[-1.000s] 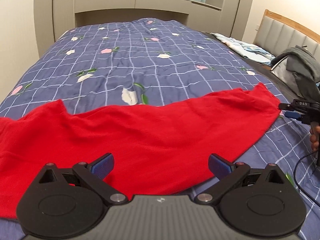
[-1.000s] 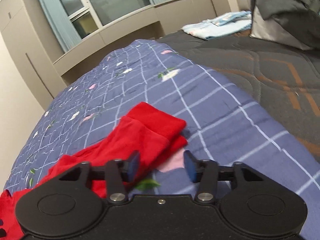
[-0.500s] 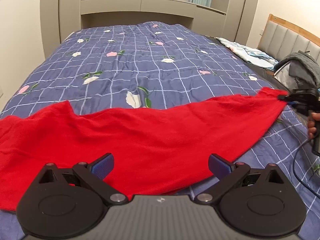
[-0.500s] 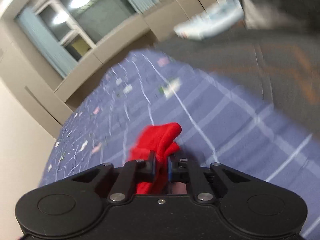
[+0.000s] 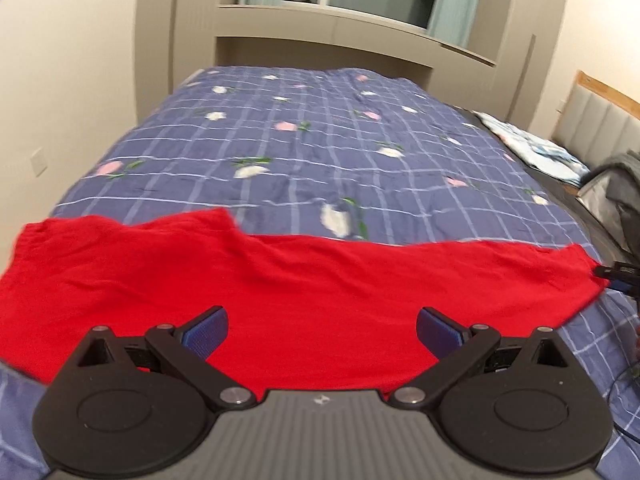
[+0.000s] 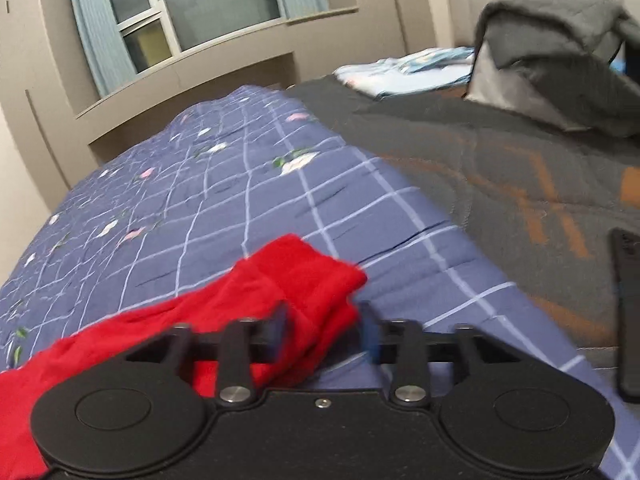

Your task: Fold small clothes

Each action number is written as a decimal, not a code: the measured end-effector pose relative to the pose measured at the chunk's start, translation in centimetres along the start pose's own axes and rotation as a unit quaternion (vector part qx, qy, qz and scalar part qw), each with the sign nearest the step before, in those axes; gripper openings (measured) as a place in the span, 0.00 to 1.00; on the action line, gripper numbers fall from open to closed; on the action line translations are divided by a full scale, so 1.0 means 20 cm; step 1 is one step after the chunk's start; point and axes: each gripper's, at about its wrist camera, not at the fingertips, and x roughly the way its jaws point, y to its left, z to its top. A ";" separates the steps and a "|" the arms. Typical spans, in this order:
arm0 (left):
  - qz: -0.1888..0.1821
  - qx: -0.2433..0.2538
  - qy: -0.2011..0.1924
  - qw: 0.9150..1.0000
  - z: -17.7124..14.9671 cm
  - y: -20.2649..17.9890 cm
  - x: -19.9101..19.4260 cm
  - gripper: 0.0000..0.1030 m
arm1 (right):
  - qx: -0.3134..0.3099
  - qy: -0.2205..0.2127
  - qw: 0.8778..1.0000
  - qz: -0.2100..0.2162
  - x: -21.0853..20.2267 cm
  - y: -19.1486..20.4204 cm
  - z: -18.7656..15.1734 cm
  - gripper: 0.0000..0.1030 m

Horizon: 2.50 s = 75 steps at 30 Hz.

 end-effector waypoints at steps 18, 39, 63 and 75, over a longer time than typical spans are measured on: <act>0.196 -0.137 -0.018 0.971 -0.14 0.90 -0.37 0.99 | -0.276 0.049 0.960 0.021 0.15 0.93 -0.20 0.99; 0.121 -0.134 -0.054 0.982 -0.12 1.28 -0.04 0.32 | -0.299 0.108 0.877 0.361 0.05 2.19 -0.43 0.91; 0.063 -0.178 -0.043 0.981 -0.10 1.33 0.03 0.76 | -0.246 0.181 0.855 0.419 0.19 2.45 -0.43 0.47; 0.096 -0.237 -0.045 0.966 -0.04 1.38 -0.03 0.21 | -0.198 0.167 0.880 0.398 0.28 2.49 -0.32 0.02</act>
